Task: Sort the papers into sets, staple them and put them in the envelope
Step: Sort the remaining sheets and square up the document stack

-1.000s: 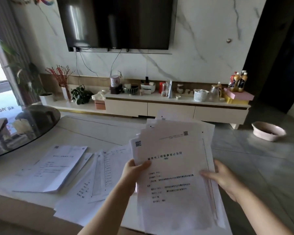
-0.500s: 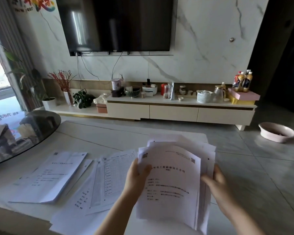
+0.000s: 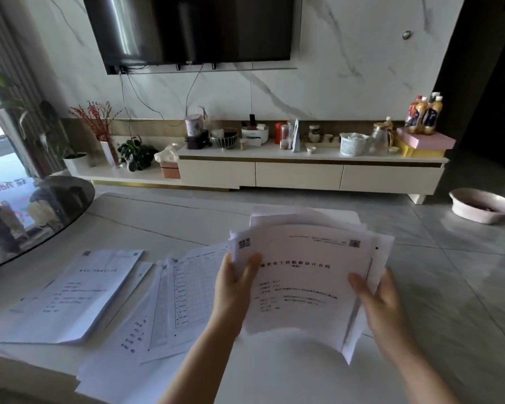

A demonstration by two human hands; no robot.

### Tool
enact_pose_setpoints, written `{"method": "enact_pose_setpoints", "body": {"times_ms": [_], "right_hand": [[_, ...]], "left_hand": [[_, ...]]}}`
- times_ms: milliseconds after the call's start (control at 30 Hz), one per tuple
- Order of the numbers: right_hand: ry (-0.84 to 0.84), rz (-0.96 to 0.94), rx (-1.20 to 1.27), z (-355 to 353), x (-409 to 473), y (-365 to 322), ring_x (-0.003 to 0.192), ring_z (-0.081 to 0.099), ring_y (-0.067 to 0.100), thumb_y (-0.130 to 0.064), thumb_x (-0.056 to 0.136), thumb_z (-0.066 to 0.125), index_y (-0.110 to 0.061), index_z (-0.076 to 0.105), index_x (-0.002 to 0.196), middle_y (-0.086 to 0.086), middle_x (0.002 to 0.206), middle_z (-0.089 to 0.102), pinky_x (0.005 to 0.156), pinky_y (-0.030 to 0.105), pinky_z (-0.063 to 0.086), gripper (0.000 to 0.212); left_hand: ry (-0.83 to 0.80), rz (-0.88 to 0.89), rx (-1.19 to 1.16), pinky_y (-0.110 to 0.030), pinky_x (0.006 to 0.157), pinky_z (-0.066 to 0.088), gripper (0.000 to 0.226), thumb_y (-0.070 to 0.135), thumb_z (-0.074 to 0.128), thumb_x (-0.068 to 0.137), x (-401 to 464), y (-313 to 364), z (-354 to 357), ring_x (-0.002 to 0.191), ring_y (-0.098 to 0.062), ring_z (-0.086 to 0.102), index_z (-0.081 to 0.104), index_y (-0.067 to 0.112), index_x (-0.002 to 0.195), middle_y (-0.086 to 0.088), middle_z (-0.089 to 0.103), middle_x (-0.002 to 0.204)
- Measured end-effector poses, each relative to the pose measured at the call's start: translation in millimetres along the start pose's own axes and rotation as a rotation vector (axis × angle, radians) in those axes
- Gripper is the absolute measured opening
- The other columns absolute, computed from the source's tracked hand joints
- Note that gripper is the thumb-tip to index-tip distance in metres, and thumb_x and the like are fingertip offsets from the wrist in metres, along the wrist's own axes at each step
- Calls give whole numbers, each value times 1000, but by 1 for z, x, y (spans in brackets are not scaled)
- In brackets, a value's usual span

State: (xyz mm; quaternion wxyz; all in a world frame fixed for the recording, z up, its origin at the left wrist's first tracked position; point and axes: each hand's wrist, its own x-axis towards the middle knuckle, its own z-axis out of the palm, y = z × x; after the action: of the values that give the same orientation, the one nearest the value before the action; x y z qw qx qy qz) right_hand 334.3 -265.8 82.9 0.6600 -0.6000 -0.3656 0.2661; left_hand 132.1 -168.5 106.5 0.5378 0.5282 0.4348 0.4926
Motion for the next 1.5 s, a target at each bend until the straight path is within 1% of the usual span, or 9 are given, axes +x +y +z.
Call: {"method": "enact_pose_setpoints", "body": {"times_ms": [167, 433, 633, 767, 867, 967, 1133, 1300, 1500], "right_hand": [[-86, 67, 23, -11, 6, 3, 108, 64, 20, -26, 77, 78, -20, 52, 123, 2, 114, 67, 96, 49, 48, 54], [-60, 75, -24, 16, 29, -7, 95, 64, 23, -8, 87, 60, -21, 51, 110, 5, 102, 65, 78, 40, 53, 28], [-72, 75, -45, 7, 27, -14, 97, 62, 17, -1, 87, 56, -29, 51, 107, -2, 102, 65, 75, 34, 49, 35], [-43, 98, -94, 11, 20, -10, 97, 60, 39, -16, 89, 58, -12, 56, 97, 18, 97, 63, 87, 52, 47, 9], [-28, 65, -63, 7, 17, -16, 98, 58, 43, -28, 88, 61, -8, 54, 96, 27, 102, 58, 91, 56, 45, 22], [-54, 64, -39, 3, 11, -30, 100, 64, 25, -21, 87, 66, -20, 60, 100, 7, 101, 69, 90, 45, 49, 15], [-6, 15, -51, 15, 17, -55, 115, 46, 14, -54, 87, 57, -22, 46, 120, -6, 120, 50, 96, 34, 36, 48], [156, 102, -98, 34, 26, -62, 74, 46, 20, -40, 95, 50, -3, 48, 86, 6, 85, 49, 66, 34, 33, 39], [185, 55, -20, 32, 23, -60, 67, 37, 15, -23, 95, 52, -15, 40, 73, -3, 72, 39, 59, 31, 28, 26]], "left_hand": [[-81, 36, 57, -12, 59, 50, 18, 25, 64, 88, -1, -4, -3, 73, 5, 64, 52, 22, 101, 1, 66, 96], [-69, 17, 105, -32, 65, 54, 17, 20, 60, 92, 20, 6, 17, 88, -21, 63, 48, 23, 103, -9, 62, 104], [-98, -19, 52, -22, 57, 53, 22, 18, 65, 88, 8, 11, 9, 85, -17, 65, 49, 25, 102, -5, 63, 101], [-71, -40, 87, -34, 71, 56, 19, 13, 60, 91, 3, 1, 10, 90, -21, 64, 53, 26, 104, -8, 64, 105], [-51, -56, 42, -40, 75, 57, 18, 16, 61, 91, 1, 5, 6, 91, -24, 65, 55, 22, 107, -9, 66, 104], [-37, -43, 10, -41, 79, 56, 19, 27, 70, 85, -6, 12, 4, 91, -22, 65, 57, 24, 100, -9, 67, 101], [112, -6, -62, -33, 75, 47, 34, 49, 64, 83, -7, 40, 24, 94, -12, 57, 52, 25, 104, 2, 60, 100], [273, -82, -66, -31, 66, 39, 29, 46, 56, 89, 3, 48, 36, 85, -9, 53, 52, 20, 102, 0, 58, 99], [206, -57, -89, -31, 77, 34, 45, 56, 56, 86, 5, 45, 34, 86, 1, 47, 48, 18, 110, 13, 50, 96]]}}
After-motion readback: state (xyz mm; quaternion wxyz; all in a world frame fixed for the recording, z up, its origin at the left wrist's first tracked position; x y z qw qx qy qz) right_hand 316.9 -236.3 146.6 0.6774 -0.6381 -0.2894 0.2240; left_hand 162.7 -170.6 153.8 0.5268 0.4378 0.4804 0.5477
